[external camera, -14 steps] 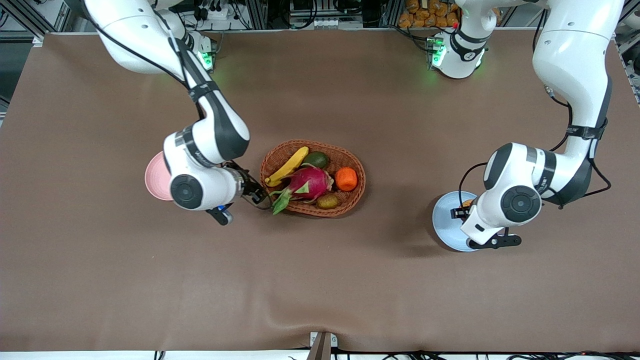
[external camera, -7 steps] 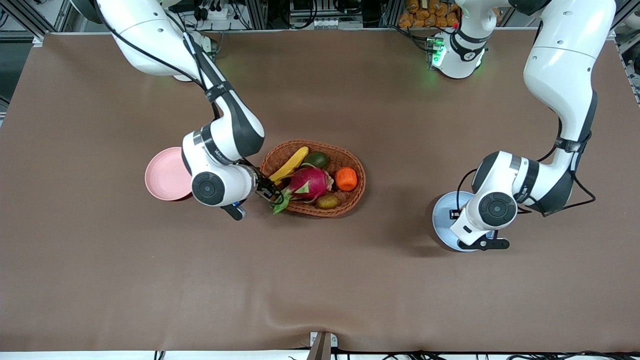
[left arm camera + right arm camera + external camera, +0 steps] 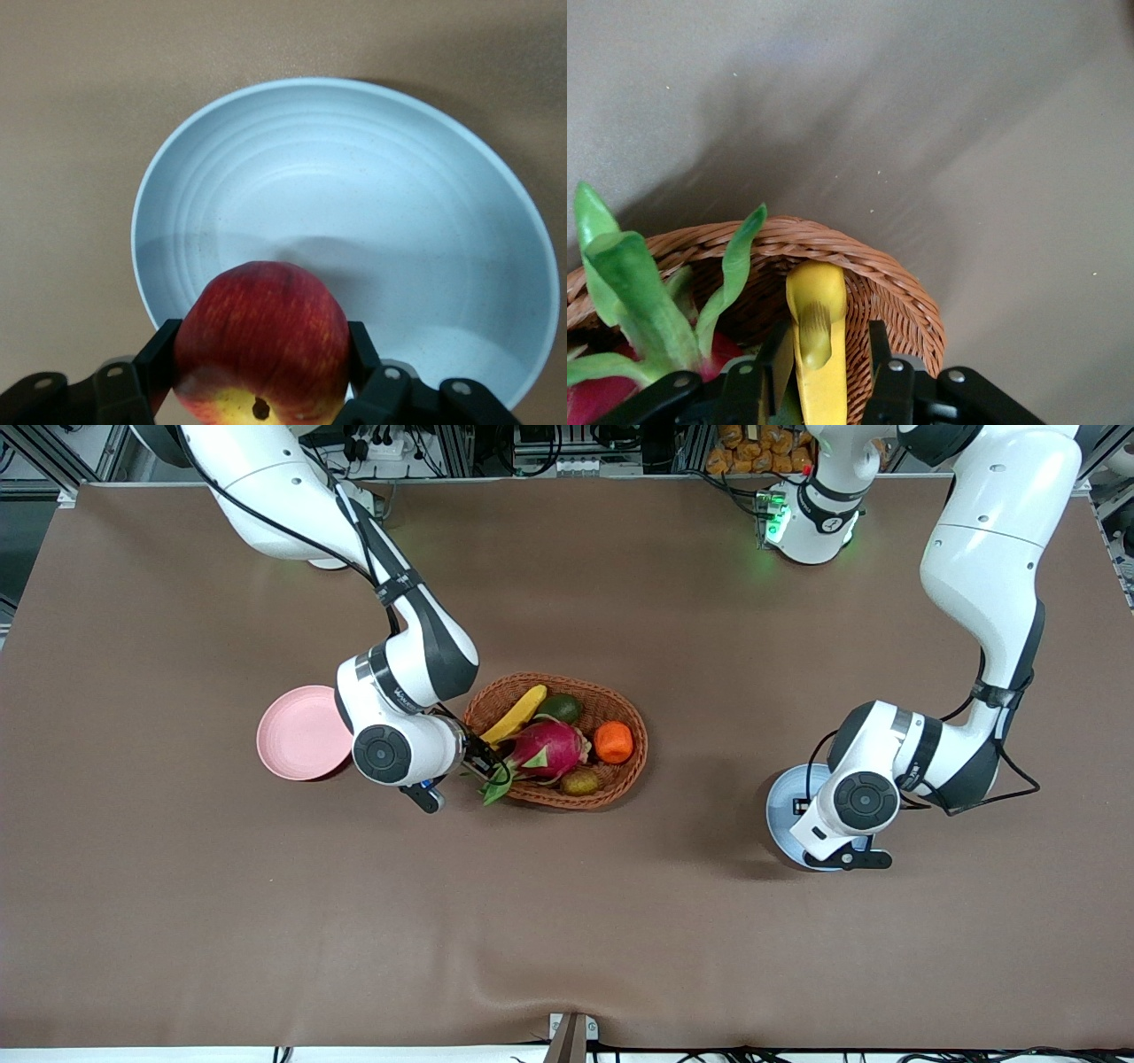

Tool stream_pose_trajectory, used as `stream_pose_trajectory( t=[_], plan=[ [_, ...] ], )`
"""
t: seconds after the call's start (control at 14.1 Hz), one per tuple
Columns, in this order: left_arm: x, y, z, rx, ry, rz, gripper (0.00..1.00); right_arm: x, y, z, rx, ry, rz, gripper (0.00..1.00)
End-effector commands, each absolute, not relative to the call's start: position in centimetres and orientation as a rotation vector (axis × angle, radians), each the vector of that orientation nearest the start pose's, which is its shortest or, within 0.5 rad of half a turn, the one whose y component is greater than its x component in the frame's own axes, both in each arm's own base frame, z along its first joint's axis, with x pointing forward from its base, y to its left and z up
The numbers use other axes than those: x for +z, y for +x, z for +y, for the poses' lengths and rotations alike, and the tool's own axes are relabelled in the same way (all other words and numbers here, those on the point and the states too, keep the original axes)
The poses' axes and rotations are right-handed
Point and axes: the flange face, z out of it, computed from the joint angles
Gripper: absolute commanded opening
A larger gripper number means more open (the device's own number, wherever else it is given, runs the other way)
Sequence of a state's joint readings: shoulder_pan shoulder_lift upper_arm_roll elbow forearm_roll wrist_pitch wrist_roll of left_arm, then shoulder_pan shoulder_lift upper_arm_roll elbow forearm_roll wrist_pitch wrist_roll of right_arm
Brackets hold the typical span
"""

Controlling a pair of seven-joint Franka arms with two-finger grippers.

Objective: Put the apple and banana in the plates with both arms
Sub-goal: 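Lower the apple onto the blue plate while the right gripper lifts the banana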

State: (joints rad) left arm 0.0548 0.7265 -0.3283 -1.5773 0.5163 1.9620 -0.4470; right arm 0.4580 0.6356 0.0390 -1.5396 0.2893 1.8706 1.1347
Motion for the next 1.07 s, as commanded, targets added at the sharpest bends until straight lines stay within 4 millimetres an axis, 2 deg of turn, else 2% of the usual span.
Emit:
stream_pose_trajectory(
  t=[0.0, 0.07, 0.14, 0.28, 0.5, 0.57, 0.71, 0.85, 1.0],
  plan=[
    [20.8, 66.0, -12.4, 0.253, -2.812, 0.102, 0.0, 26.3, 58.2, 33.4, 0.624, -2.869, 1.191, 0.38],
    [20.5, 66.0, -12.4, 0.257, -2.812, 0.103, 0.0, 26.4, 58.3, 33.4, 0.614, -2.865, 1.194, 0.37],
    [20.3, 66.0, -12.4, 0.262, -2.812, 0.103, 0.14, 26.3, 58.5, 33.2, 0.608, -2.861, 1.196, 0.37],
    [19.9, 66.0, -12.6, 0.267, -2.816, 0.101, 1.0, 26.2, 58.6, 33.1, 0.602, -2.857, 1.199, 0.34],
    [20.7, 66.3, -12.4, 0.247, -2.824, 0.084, 1.0, 25.7, 58.6, 33.2, 0.603, -2.859, 1.2, 0.23],
    [21.2, 66.4, -12.4, 0.24, -2.83, 0.078, 1.0, 25.8, 58.5, 33.4, 0.601, -2.86, 1.196, 0.16],
    [23.4, 67.0, -12.4, 0.194, -2.839, 0.077, 1.0, 25.9, 58.5, 33.4, 0.591, -2.875, 1.186, 0.02],
    [26.2, 67.3, -12.6, 0.146, -2.84, 0.066, 1.0, 26.1, 58.9, 32.4, 0.611, -2.876, 1.161, 0.0],
    [28.8, 67.4, -12.7, 0.096, -2.842, 0.061, 1.0, 27.6, 59.0, 32.1, 0.663, -2.892, 1.12, 0.0]
  ],
)
